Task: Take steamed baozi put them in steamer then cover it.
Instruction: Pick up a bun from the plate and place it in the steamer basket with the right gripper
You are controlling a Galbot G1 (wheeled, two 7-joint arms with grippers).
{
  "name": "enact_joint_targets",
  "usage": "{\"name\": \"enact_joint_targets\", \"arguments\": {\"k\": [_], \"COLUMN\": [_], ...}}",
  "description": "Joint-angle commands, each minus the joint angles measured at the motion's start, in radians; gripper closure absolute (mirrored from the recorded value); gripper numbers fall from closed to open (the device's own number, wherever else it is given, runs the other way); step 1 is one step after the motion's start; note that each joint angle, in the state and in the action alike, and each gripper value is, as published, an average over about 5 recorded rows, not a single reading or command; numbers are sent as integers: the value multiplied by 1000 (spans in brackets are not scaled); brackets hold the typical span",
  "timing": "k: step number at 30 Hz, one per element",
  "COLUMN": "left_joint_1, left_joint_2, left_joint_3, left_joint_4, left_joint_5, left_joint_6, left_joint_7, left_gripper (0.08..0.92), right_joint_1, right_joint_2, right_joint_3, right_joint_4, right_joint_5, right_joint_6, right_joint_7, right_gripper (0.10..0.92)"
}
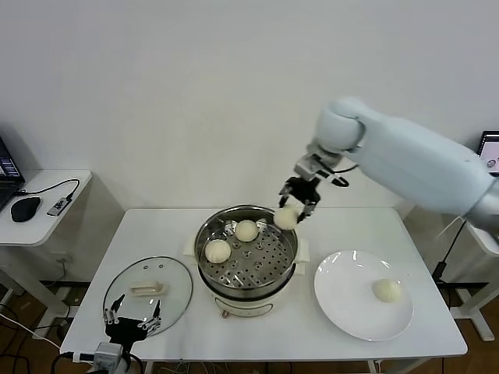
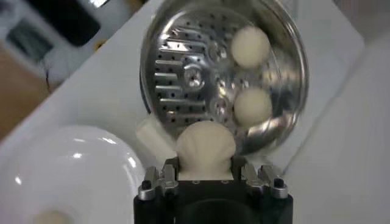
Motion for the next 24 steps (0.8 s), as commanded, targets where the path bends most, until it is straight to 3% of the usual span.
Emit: {"name": "enact_joint_targets", "arguments": {"k": [1,9,24], "left_joint_1": [0,-1,0], "left_joint_2": [-3,-7,-6], "left_joint_3": [-1,-7,-17], "left_joint_4": [-11,-10,-30], "left_joint_5": [4,2,-24], "left_joint_6": [-2,-4,1], "left_joint_7": [-1,-4,-4], "left_gripper": [177,177,177], "right_joint_1": [13,-57,-152], "right_joint_2": [151,229,271], "right_joint_3": [-62,-86,-92], "right_joint_4": [6,16,25], "right_joint_5": [-96,-218,-267], "right_joint_6": [291,338,312], "right_joint_7": [1,23,39], "right_gripper": [499,499,499]}}
